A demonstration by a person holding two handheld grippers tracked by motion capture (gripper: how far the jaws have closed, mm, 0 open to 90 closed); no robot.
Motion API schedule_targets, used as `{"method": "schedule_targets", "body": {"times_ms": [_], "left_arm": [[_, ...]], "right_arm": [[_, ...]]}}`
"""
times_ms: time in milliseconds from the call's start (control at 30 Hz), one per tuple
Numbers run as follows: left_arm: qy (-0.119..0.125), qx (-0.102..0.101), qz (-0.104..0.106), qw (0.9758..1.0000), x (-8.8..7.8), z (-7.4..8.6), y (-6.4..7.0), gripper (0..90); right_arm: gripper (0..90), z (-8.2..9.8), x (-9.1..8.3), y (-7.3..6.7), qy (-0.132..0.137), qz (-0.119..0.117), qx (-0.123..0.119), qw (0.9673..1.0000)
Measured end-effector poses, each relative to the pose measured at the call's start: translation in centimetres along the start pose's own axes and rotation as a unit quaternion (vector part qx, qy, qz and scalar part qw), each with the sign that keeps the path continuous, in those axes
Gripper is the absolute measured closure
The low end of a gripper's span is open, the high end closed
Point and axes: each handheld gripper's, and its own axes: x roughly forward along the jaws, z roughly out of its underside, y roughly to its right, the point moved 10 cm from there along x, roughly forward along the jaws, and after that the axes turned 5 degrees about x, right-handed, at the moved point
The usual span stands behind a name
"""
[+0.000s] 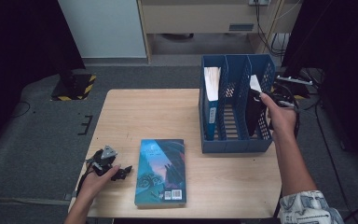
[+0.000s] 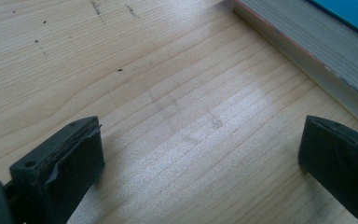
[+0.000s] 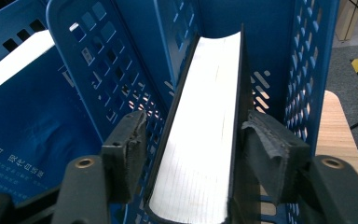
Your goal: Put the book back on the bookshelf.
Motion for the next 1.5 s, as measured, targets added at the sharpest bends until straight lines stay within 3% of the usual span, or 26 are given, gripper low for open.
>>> {"method": "schedule_targets", "body": {"times_ms": [767,967,1100,1333,1500], "left_arm": [[0.000,0.000,0.000,1.0000,0.0,0.0,0.0,0.0],[0.000,0.000,0.000,1.0000,0.0,0.0,0.0,0.0],[0.000,0.000,0.000,1.0000,0.0,0.0,0.0,0.0],[0.001,0.000,0.000,1.0000,0.0,0.0,0.0,0.0],[0.000,0.000,0.000,1.0000,0.0,0.0,0.0,0.0]], "right_arm": [[11.3,0.0,-0.1,-0.6,0.009,-0.015,-0.010,0.9998],[7.9,-0.1,-1.1,-0.9,0.014,-0.014,-0.023,0.9995],[7.4,0.1,-2.0,-1.1,0.022,-0.006,-0.044,0.9988],[6.9,1.2,-3.3,-1.7,0.022,-0.003,-0.066,0.9976],[6.5,3.3,-3.8,-1.8,0.015,-0.003,-0.072,0.9973]]}}
